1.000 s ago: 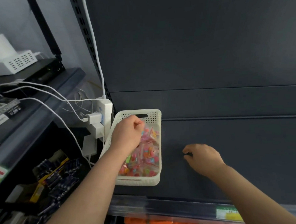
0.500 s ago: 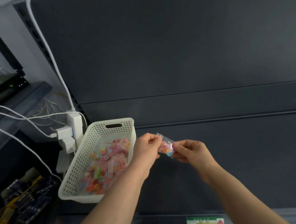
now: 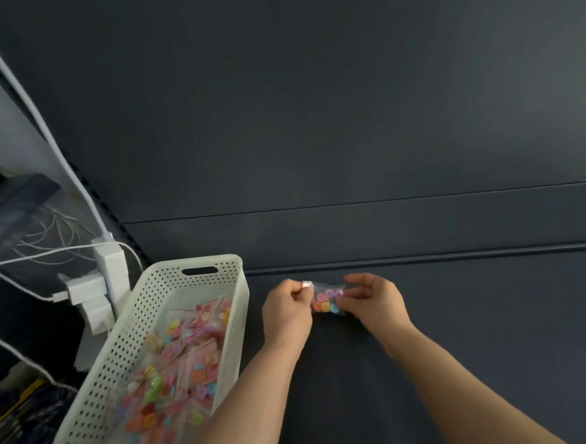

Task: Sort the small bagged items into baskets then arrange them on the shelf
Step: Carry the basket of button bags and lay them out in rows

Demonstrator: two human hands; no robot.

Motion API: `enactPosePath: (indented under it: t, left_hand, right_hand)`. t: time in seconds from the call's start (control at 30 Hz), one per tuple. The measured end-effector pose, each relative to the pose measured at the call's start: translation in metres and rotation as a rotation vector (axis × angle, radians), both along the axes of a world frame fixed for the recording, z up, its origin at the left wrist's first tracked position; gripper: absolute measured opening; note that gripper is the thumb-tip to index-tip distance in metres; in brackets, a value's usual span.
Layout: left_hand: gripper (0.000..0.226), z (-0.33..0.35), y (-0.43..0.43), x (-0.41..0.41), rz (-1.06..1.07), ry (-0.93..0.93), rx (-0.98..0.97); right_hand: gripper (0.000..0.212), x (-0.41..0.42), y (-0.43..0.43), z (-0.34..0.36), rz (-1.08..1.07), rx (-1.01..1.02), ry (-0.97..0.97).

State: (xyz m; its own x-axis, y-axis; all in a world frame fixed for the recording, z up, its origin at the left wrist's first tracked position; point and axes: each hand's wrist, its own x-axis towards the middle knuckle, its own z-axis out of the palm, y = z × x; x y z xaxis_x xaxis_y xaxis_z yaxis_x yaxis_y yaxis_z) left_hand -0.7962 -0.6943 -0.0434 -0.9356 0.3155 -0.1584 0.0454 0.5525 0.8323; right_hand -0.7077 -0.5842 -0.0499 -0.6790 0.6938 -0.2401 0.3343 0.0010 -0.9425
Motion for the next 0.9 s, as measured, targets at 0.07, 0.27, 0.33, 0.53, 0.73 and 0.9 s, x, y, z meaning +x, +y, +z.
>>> enactPosePath:
  t: [0.07,0.27,0.33,0.53,0.73,0.9]
  left_hand:
    - [0.013,-0.005,0.006,-0.01,-0.017,0.1,-0.125]
    - [0.032,-0.009,-0.009,0.001,-0.309,0.639,-0.425]
    - [0.036,-0.01,-0.013,0.015,-0.491,0.7,-0.464]
    - [0.05,-0.017,0.0,0.015,-0.522,0.653,-0.62]
    - [0.049,-0.004,0.003,0.016,-0.518,0.617,-0.569]
    - [0.038,0.038,-0.03,0.017,-0.423,0.713,-0.514]
  right_hand:
    - [0.043,-0.009,0.007,-0.002,0.014,0.105,-0.02]
    - [0.029,0.008,0.015,-0.005,0.222,0.837,-0.384]
    - [0.026,0.012,0.014,-0.006,0.267,0.905,-0.408]
    - [0.032,0.013,0.011,-0.006,0.293,0.933,-0.464]
    - [0.034,0.018,0.007,-0.007,0.3,0.946,-0.461]
    - [0.03,0.018,-0.001,0.002,0.36,0.994,-0.54]
